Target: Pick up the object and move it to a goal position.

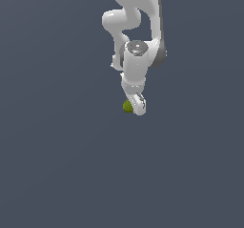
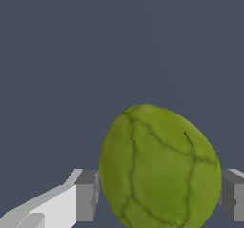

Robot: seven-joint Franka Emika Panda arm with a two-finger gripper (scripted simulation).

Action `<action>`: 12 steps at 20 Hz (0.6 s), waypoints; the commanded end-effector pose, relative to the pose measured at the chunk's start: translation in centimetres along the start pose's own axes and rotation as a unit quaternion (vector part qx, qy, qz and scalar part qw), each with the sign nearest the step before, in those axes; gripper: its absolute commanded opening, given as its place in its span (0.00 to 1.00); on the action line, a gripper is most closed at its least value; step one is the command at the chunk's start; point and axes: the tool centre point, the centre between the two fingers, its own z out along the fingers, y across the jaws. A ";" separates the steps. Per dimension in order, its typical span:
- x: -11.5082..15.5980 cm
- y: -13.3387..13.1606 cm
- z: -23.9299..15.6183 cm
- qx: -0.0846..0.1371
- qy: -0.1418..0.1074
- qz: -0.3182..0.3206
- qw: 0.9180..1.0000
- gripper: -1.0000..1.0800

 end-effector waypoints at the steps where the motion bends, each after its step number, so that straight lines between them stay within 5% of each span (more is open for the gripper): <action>1: 0.0 -0.4 -2.6 0.001 0.001 0.000 1.000 0.00; 12: -0.4 -2.0 -13.9 0.001 0.002 0.001 1.000 0.00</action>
